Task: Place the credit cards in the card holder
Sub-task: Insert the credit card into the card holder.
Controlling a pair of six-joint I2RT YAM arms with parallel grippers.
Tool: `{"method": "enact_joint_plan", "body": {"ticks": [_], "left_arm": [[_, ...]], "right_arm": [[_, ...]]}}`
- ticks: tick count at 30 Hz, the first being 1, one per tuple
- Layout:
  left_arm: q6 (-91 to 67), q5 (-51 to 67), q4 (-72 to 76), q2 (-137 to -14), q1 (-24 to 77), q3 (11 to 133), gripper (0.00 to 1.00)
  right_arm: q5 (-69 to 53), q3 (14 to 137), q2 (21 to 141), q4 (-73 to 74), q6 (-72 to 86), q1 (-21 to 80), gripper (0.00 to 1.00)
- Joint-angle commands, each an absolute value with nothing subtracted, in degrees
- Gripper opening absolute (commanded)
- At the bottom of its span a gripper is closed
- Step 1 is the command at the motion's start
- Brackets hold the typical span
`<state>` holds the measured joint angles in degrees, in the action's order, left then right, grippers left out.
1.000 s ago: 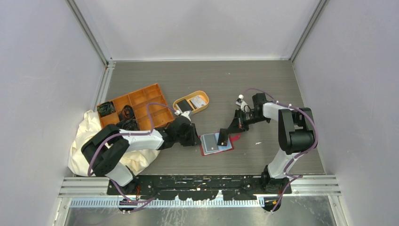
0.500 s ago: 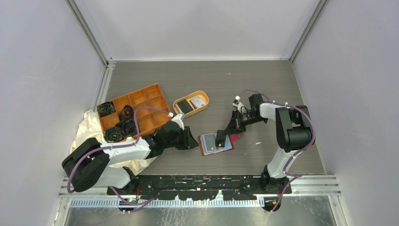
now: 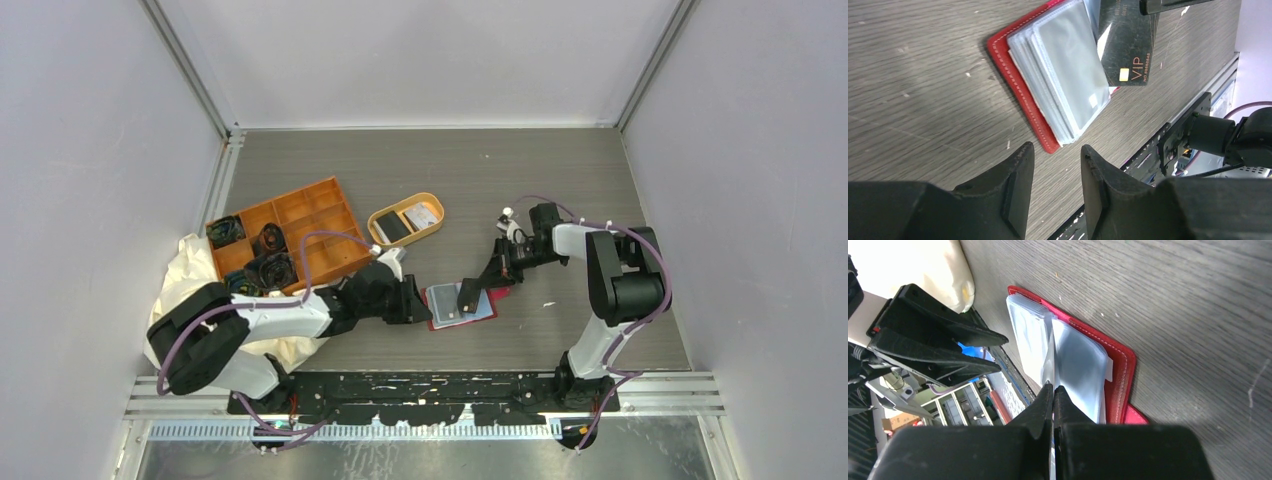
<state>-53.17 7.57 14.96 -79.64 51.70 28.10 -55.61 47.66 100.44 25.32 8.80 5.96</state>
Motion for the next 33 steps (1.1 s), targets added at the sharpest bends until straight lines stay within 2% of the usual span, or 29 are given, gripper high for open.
{"method": "enact_joint_plan", "body": {"ticks": [1, 20, 27, 33], "left_arm": [[-53.1, 4.6, 11.6, -81.9, 53.7, 33.5, 0.4], [-48.0, -3.7, -10.3, -94.6, 55.8, 48.7, 0.35], [-46.0, -3.7, -11.5, -96.6, 52.6, 50.0, 0.27], [-43.7, -2.1, -11.6, -97.7, 50.5, 52.5, 0.26]], "right_arm": [[-54.4, 47.6, 98.1, 24.1, 9.1, 6.7, 0.01], [-57.1, 47.9, 100.0, 24.0, 10.2, 8.8, 0.01], [-55.6, 48.7, 100.0, 26.5, 10.2, 5.0, 0.02], [-54.0, 47.4, 98.2, 26.9, 9.7, 1.6, 0.02]]}}
